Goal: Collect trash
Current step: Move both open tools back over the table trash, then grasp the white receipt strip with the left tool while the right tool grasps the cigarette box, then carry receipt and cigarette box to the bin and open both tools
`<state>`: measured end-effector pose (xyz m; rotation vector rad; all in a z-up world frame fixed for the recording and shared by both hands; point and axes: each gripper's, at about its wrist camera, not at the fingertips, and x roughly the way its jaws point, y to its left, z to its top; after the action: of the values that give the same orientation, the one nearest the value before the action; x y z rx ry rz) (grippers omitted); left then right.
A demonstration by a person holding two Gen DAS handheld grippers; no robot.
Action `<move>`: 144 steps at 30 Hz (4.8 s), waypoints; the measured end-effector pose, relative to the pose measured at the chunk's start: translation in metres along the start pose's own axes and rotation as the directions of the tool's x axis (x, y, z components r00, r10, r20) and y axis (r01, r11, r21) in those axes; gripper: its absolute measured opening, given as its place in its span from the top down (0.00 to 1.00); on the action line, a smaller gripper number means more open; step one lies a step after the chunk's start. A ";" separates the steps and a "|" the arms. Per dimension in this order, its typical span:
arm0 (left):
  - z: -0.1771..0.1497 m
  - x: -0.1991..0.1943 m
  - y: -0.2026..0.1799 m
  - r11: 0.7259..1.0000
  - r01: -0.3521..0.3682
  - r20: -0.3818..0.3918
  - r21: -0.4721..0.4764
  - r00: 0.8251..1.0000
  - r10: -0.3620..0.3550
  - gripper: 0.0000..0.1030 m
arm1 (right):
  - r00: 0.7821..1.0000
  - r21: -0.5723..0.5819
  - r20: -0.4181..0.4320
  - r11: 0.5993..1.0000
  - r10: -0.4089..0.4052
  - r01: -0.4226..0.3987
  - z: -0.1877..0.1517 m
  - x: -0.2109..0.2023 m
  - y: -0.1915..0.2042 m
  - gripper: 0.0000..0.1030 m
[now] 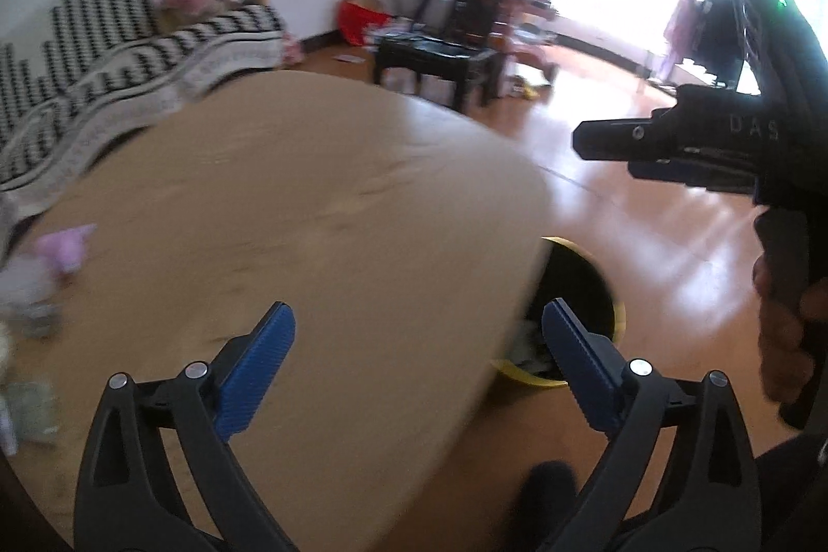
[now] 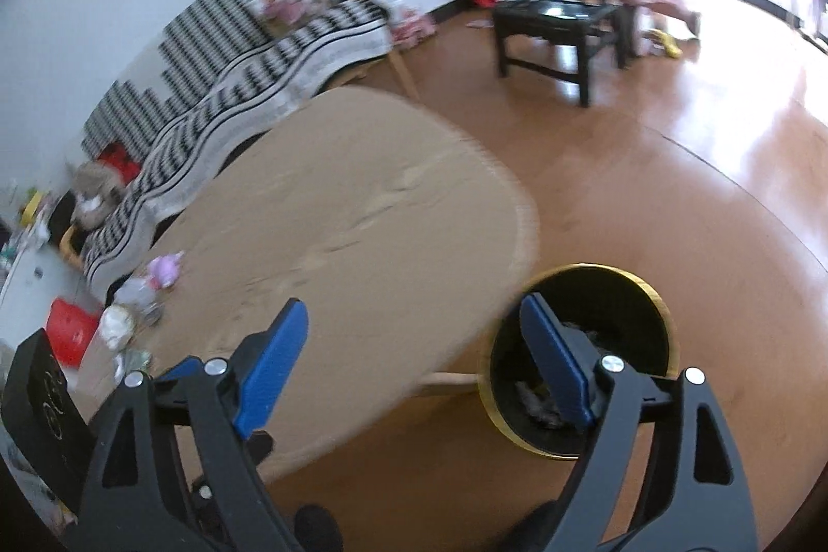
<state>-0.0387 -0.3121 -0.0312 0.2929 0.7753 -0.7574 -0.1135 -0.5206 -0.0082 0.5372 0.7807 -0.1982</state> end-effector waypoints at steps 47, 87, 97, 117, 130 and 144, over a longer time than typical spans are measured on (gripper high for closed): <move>-0.154 -0.090 0.374 0.759 -0.423 -0.181 -0.495 0.905 0.386 0.16 | 0.921 -0.785 -0.361 0.486 0.146 -0.384 -0.153 0.216 0.438 0.15; -0.023 -0.065 0.143 0.954 -0.138 0.013 -0.268 0.989 0.147 0.88 | 0.995 -0.510 -0.054 0.855 0.085 -0.101 -0.035 0.055 0.183 0.36; 0.013 -0.007 0.006 0.990 0.084 0.042 -0.116 0.996 -0.080 0.88 | 0.993 -0.190 0.015 0.974 -0.118 0.119 -0.015 0.012 0.006 0.36; 0.008 0.097 -0.143 0.962 0.267 -0.127 0.061 0.958 -0.258 0.88 | 0.962 0.092 -0.087 0.960 -0.257 0.265 -0.037 -0.010 -0.153 0.36; 0.011 0.108 -0.146 0.964 0.261 -0.136 0.050 0.958 -0.252 0.88 | 0.962 0.090 -0.093 0.960 -0.258 0.267 -0.032 -0.004 -0.149 0.36; 0.011 0.099 -0.150 0.964 0.256 -0.104 0.065 0.963 -0.248 0.41 | 0.964 0.112 -0.075 0.958 -0.256 0.263 -0.028 -0.009 -0.153 0.23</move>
<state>-0.0931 -0.4733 -0.0906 0.3056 0.8850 -1.0221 -0.1926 -0.6359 -0.0775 0.5565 0.9013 -0.4770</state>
